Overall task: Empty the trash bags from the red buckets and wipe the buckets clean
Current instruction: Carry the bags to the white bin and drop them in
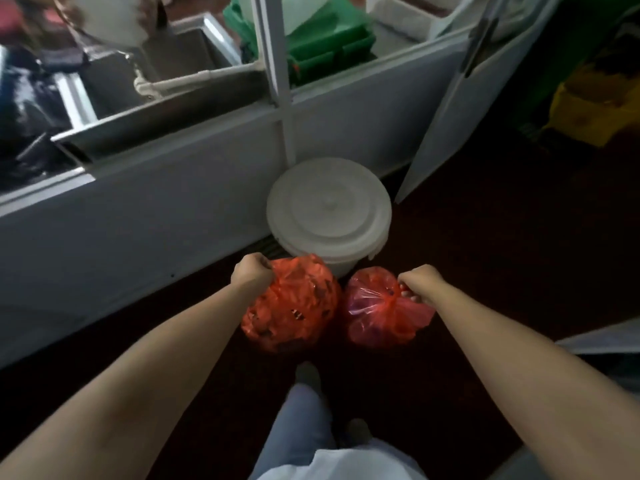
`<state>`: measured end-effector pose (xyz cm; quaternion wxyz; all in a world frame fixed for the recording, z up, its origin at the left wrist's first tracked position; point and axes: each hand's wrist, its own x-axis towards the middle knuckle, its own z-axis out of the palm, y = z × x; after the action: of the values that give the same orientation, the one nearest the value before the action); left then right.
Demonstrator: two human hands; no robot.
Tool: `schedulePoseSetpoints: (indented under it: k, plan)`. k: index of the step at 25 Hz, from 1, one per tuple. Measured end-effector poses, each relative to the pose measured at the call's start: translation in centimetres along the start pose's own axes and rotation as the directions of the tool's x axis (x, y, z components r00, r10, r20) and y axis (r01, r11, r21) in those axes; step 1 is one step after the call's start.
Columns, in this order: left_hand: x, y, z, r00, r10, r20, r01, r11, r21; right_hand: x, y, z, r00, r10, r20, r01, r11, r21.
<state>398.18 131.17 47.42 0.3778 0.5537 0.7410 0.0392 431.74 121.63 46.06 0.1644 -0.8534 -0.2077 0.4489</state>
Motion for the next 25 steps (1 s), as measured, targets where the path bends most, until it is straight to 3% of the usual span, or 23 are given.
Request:
schedulePoseSetpoints:
  k: [10,17,25]
  plan:
    - [2.3,1.6,12.3,0.983,-0.179,0.044,0.179,0.984,-0.012,12.1,-0.8,-4.7,0.998,-0.063,-0.026,0.062,0.998,-0.019]
    - [5.1,2.4,21.9,0.946,-0.322,0.025,0.323,0.943,-0.086,22.5,1.4,-2.6,1.000,-0.003,0.021,0.003,1.000,0.010]
    - [10.6,1.7,37.3,0.871,-0.490,-0.039,0.465,0.847,-0.258,37.8,9.2,2.2,0.994,0.036,0.102,-0.032,0.999,-0.042]
